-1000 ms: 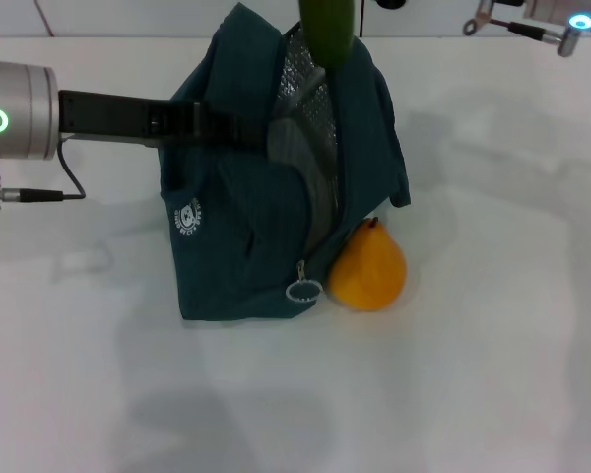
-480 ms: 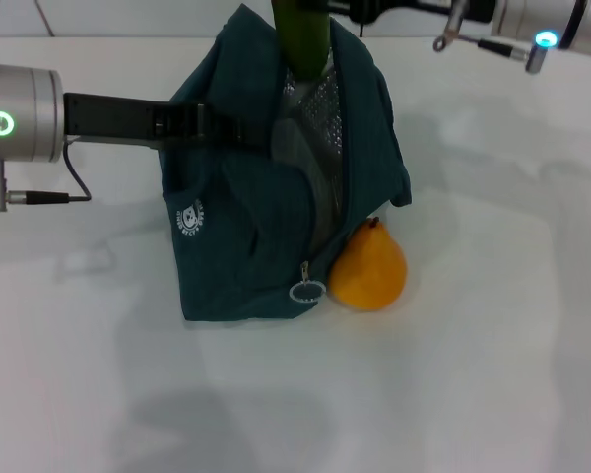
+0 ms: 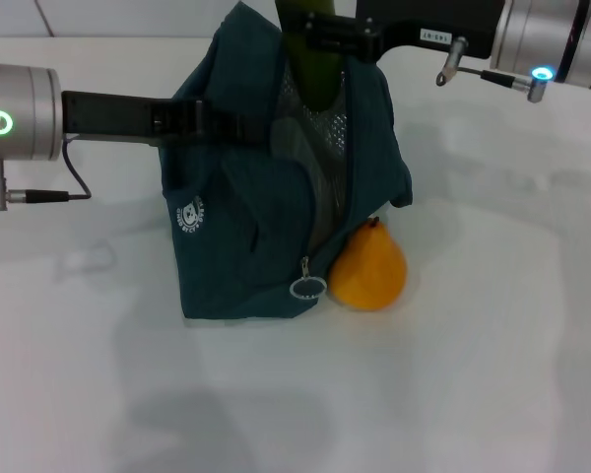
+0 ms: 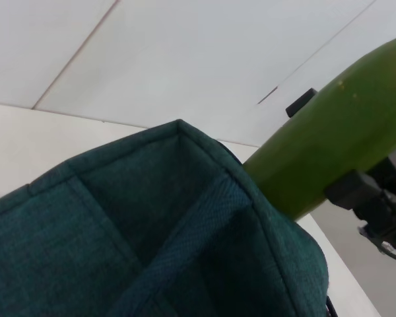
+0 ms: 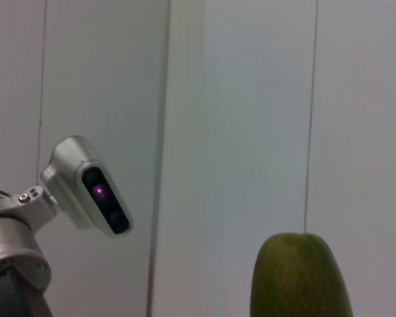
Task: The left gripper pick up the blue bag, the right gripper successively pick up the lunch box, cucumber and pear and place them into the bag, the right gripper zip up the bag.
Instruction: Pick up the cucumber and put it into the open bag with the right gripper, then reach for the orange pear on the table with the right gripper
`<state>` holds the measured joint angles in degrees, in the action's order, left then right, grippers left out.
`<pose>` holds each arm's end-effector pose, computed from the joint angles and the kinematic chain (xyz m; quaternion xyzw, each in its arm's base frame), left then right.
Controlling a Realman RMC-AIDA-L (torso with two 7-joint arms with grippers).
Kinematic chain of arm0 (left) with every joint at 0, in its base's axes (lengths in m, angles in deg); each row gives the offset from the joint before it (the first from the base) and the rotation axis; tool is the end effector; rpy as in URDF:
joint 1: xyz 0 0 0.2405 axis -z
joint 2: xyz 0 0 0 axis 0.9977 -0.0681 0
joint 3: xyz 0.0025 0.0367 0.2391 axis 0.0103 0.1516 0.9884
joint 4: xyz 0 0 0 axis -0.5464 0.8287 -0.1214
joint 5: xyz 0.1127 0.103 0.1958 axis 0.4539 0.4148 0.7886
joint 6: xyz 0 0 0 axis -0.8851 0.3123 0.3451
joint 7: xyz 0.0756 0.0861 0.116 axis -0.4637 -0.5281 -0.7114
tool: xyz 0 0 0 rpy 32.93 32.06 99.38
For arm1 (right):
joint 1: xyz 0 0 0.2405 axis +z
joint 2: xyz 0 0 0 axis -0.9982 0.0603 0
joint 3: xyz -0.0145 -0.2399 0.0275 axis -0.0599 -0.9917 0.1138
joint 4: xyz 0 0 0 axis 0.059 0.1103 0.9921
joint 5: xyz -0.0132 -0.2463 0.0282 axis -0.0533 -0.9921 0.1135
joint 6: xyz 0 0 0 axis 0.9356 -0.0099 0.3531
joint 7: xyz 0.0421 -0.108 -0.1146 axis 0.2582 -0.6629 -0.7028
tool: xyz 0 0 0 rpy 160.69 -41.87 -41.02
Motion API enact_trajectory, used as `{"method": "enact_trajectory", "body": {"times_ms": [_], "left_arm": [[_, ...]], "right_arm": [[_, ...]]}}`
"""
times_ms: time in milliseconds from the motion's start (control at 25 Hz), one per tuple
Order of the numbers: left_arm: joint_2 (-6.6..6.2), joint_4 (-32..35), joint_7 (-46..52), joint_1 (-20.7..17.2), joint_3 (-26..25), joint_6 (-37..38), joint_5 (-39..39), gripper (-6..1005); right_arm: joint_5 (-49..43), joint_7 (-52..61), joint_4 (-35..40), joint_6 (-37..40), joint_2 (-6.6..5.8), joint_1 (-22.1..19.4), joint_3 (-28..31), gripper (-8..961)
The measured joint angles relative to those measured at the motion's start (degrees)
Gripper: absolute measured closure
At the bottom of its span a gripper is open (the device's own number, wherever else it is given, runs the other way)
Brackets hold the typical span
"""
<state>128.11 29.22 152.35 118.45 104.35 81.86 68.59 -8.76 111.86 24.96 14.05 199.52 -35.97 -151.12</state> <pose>-0.1815 0.3975 0.0349 -0.8407 -0.4944 -0.2137 0.0556 0.1032 0.4628 -0.0332 -0.9159 0.0238 0.3464 0.2013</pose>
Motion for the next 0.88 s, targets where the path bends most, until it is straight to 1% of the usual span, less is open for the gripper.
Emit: {"method": "enact_trajectory", "body": {"times_ms": [200, 520, 600, 640, 720, 800, 880], "left_arm": [[-0.01, 0.0, 0.0, -0.1, 0.0, 0.0, 0.0, 956], [-0.05, 0.0, -0.1, -0.3, 0.0, 0.0, 0.0, 956], [-0.17, 0.0, -0.1, -0.6, -0.1, 0.0, 0.0, 956], [-0.23, 0.0, -0.1, -0.8, -0.1, 0.0, 0.0, 956], [-0.34, 0.0, -0.3, -1.2, -0.2, 0.0, 0.0, 956], [-0.33, 0.0, -0.9, -1.5, -0.8, 0.0, 0.1, 956], [-0.22, 0.0, -1.8, -2.1, -1.6, 0.0, 0.3, 956]], "right_arm": [[0.1, -0.6, 0.1, -1.0, 0.14, -0.1, -0.6, 176], [0.2, 0.0, 1.7, 0.0, 0.06, -0.5, -0.4, 161], [0.2, 1.6, 5.1, 0.6, -0.11, -2.0, -0.5, 124], [0.0, 3.2, 8.0, 0.8, -0.31, -3.1, -0.7, 105], [-1.4, 8.4, 15.2, 1.0, -0.98, -6.2, -1.9, 105], [-4.9, 13.7, 21.6, 1.4, -1.64, -8.9, -2.7, 104], [-10.5, 18.8, 27.6, 2.5, -2.07, -11.5, -2.9, 104]]}}
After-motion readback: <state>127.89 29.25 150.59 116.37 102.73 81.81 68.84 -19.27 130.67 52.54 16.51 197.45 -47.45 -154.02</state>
